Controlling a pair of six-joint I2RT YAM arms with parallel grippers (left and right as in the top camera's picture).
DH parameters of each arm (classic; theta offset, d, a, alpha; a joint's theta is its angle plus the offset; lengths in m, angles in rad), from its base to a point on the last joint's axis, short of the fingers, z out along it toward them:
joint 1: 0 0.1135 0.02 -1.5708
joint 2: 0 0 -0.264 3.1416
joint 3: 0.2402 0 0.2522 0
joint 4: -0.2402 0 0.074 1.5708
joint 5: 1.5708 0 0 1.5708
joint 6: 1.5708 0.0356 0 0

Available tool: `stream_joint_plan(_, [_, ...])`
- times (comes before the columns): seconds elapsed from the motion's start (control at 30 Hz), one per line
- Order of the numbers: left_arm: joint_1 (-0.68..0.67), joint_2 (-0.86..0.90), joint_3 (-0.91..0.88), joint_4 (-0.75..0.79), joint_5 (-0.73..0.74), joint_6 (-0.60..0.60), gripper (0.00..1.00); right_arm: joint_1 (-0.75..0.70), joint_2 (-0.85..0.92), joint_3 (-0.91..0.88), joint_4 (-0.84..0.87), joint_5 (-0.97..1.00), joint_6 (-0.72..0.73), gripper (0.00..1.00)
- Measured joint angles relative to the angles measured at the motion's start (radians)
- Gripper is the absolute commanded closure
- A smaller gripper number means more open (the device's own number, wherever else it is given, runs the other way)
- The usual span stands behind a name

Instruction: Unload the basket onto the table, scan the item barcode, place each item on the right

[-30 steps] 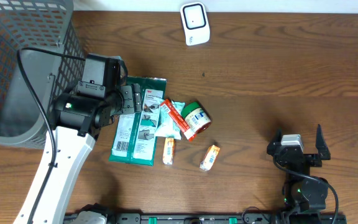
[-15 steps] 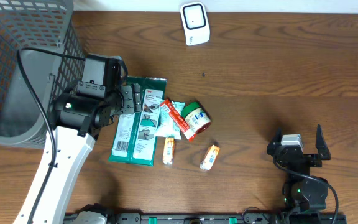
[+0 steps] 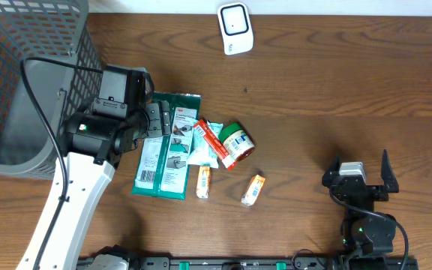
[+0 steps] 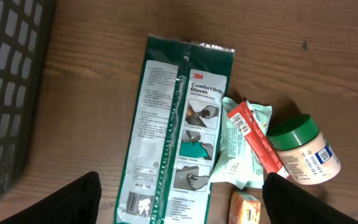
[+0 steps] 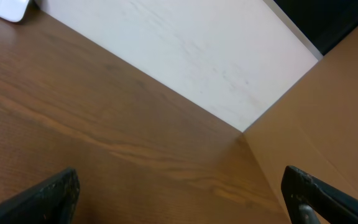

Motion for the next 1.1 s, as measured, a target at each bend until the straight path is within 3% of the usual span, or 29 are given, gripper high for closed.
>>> stream_joint_plan(0.5, [0.0,0.0,0.0,0.0,0.0,0.0,0.16,0.0,0.0,0.0,0.0,-0.017,0.001,0.01])
stream_joint_plan(0.83, [0.0,0.0,0.0,0.0,0.0,0.0,0.16,0.0,0.0,0.0,0.022,-0.365,0.048,0.01])
stream_joint_plan(1.1, [0.0,0.0,0.0,0.0,0.0,0.0,0.16,0.0,0.001,0.0,0.006,-0.522,0.06,0.01])
